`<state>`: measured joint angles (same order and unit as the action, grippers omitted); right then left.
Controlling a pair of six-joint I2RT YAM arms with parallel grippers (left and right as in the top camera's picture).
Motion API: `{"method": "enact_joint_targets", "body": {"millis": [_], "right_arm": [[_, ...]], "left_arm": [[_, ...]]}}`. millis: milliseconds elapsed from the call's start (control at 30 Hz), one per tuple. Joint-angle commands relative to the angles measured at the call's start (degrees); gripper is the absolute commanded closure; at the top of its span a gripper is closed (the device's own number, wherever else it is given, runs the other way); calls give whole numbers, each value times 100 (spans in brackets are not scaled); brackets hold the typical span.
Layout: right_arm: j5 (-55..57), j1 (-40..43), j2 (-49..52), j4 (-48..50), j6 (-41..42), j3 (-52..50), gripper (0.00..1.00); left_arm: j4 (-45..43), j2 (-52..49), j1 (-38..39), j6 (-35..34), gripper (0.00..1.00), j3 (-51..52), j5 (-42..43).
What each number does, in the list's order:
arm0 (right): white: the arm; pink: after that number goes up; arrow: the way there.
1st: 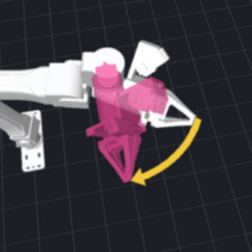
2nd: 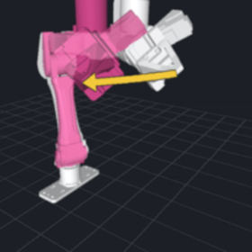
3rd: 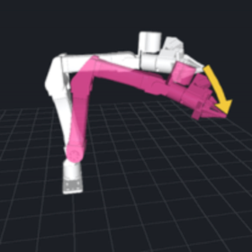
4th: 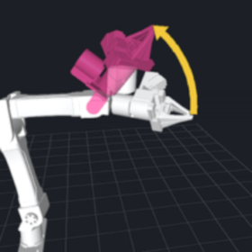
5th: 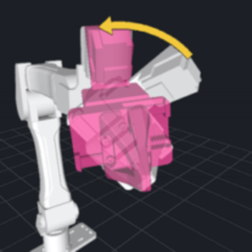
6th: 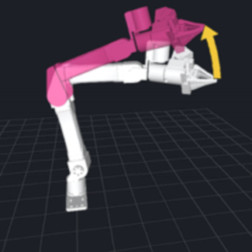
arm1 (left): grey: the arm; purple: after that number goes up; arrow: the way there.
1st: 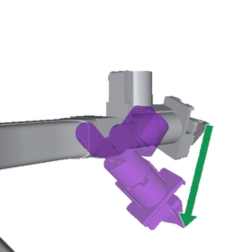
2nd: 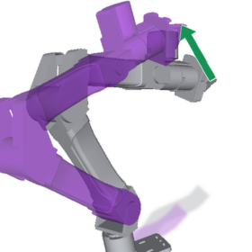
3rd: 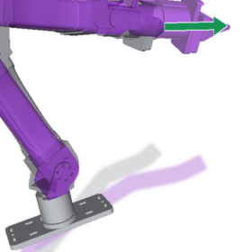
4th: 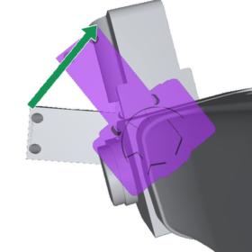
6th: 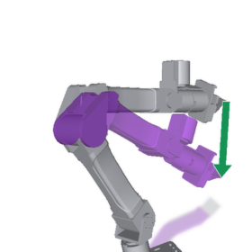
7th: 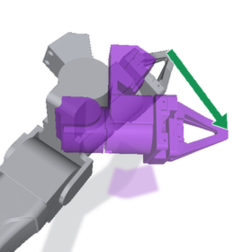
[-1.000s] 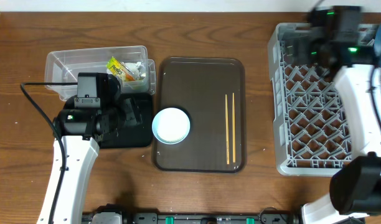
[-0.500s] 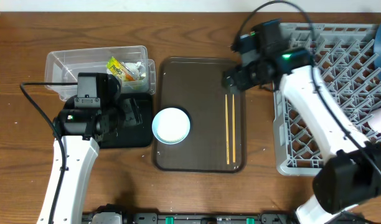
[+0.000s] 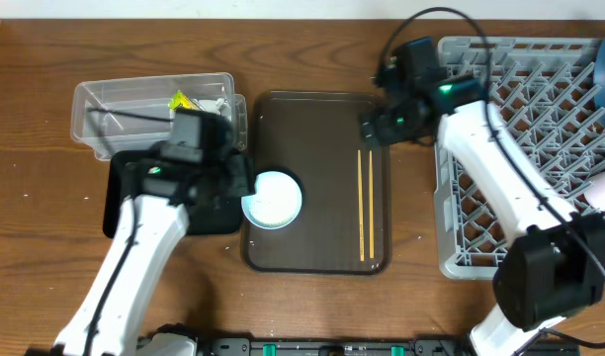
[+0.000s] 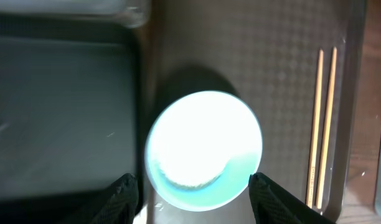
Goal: Sort waste into correct bins and load items into the dishwasher rack
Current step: 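Grasp the white rice bowl with the left gripper, then tip the rice bowl over the black tray to dump the rice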
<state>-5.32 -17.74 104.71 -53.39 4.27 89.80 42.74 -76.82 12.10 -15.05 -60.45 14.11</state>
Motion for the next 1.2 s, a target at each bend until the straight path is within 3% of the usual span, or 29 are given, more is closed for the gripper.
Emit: {"method": "enact_joint_targets", "body": {"millis": [0,400,633,867,967,1167], "right_arm": [[212,525,-328,-111,144,-13,6],[190,1049,-400,-361,149,-13,5],[190,1036,-400,-356,149,-13,5],[190,1016,-400,-361,146,-13,5],[192,1016,-400,-361,146,-13,5],[192,1016,-400,-363,146,-13,5]], "left_arm": [[-286,-437,455,-79,40,26,-57],[-1443,-2057,1646,-1165,41,26,-629],[-1556,-2564,1963,-1209,57,26,-647],[-1565,-2614,2048,-1209,86,20,-671],[-1543,-2575,2046,-1207,94,11,-669],[-1174,-2140,2002,-1012,94,-203,-717]]}}
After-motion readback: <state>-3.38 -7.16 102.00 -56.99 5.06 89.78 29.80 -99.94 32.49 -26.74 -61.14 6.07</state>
